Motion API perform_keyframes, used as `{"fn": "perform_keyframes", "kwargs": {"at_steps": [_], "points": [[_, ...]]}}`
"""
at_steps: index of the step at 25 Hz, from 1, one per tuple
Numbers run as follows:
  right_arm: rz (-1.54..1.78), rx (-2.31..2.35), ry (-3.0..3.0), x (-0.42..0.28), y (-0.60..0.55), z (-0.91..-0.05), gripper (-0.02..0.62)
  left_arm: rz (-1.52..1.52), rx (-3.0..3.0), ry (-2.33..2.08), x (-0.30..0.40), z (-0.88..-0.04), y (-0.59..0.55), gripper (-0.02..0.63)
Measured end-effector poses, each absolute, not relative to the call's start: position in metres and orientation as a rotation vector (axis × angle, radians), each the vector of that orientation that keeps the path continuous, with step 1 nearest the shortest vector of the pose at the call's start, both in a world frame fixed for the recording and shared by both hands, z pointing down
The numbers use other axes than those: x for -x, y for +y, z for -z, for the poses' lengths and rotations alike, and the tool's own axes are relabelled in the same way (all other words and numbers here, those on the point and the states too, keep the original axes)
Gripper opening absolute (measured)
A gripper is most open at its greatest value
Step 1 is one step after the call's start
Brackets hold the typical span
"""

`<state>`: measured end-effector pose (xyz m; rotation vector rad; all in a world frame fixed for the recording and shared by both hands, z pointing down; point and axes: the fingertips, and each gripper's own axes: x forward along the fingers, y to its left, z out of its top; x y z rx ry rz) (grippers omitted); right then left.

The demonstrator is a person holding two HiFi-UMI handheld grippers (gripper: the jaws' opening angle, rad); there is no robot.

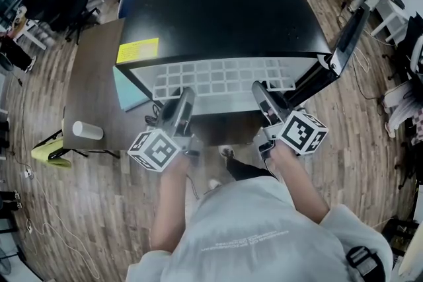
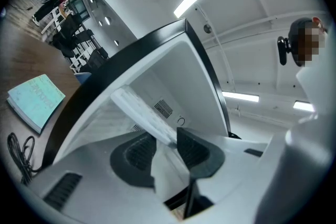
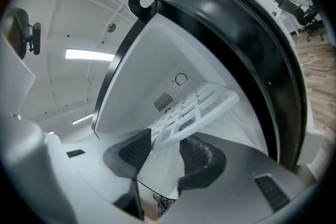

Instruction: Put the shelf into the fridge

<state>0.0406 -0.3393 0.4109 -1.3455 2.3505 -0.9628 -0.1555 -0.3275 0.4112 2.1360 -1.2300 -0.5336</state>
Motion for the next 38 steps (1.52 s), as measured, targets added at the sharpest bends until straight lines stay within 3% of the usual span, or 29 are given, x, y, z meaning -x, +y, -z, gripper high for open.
{"fn": "perform_keyframes", "kwargs": {"at_steps": [38], "points": [[0.887,1.353,2.312,-0.040,-0.400,-0.409,0.176,0.614,-2.071,-1.303,0.159,-0.410,-0.387,0.129]]}}
